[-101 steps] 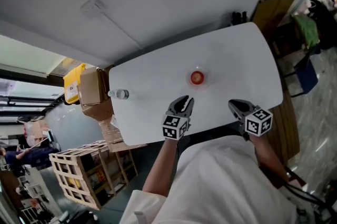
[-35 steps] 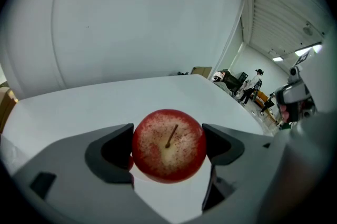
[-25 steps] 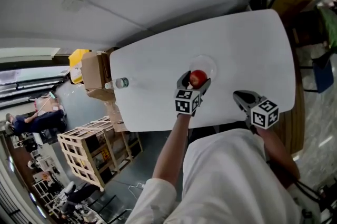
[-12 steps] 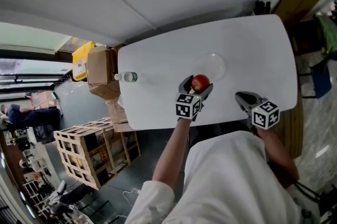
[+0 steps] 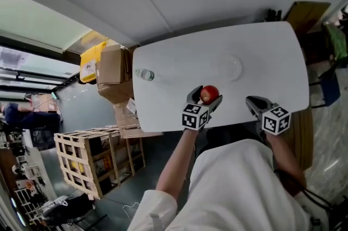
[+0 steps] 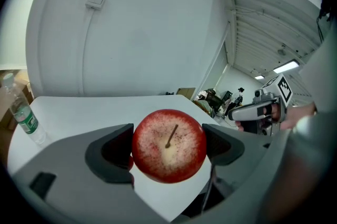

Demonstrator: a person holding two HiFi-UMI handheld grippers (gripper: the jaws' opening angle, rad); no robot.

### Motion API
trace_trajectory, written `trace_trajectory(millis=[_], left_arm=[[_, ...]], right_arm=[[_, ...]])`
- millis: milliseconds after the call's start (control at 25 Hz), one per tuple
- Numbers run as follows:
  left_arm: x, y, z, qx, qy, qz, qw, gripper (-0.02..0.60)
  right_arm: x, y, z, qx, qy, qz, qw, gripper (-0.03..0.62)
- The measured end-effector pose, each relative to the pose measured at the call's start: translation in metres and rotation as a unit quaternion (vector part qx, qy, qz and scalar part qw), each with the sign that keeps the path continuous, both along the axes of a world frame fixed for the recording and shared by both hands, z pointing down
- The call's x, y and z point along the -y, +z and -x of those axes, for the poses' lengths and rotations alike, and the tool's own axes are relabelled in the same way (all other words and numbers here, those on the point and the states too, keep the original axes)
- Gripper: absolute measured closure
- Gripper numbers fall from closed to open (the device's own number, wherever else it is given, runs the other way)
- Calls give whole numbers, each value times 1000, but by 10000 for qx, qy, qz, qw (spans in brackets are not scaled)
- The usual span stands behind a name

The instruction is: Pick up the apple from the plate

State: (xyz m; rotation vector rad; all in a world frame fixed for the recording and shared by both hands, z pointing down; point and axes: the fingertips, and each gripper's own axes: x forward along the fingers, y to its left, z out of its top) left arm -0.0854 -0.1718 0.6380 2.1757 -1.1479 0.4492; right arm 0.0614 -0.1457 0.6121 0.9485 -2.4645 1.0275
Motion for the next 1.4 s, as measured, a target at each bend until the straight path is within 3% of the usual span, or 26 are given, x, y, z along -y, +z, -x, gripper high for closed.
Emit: trace_trajectory(millis=[640,1080,1400], left_arm=[[-82,-45,53,-209,192,-455,9986,176],[-120,-70,52,-304,544,-696,9956,176],[-133,-76,48,-336,531,-700,9956,176]], right_arm=[[-83,-23,38,-111,151,-429,9989,556],[-120,-38,32,-194,367,-699,9967,556],[-126,-43,22,-215,370,-733,9964,556]])
